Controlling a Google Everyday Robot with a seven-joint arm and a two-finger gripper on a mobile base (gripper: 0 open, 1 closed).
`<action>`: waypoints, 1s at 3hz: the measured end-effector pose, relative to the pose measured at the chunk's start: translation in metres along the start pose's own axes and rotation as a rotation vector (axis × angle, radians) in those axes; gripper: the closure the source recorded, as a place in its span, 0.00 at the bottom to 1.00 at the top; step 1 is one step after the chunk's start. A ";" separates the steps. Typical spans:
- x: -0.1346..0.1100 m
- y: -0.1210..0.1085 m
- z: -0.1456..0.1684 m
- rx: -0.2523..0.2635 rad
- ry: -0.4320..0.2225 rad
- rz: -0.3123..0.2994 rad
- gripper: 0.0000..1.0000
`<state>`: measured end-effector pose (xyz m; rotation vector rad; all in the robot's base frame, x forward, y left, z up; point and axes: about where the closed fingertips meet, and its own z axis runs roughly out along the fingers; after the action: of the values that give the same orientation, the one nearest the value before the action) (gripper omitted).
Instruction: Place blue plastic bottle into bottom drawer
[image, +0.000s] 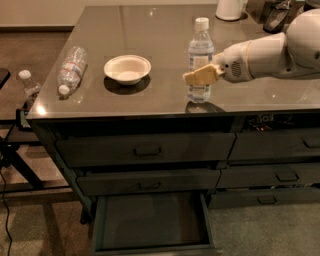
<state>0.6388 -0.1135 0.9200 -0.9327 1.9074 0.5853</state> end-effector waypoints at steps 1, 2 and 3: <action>0.008 0.040 -0.029 0.000 0.025 0.057 1.00; 0.033 0.092 -0.078 0.044 0.076 0.128 1.00; 0.033 0.092 -0.078 0.044 0.076 0.128 1.00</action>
Offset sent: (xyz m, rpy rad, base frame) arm -0.2034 -0.0225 0.0191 -0.0024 0.1924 -0.1686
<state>0.5149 -0.1255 0.9300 -0.8201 2.0513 0.5874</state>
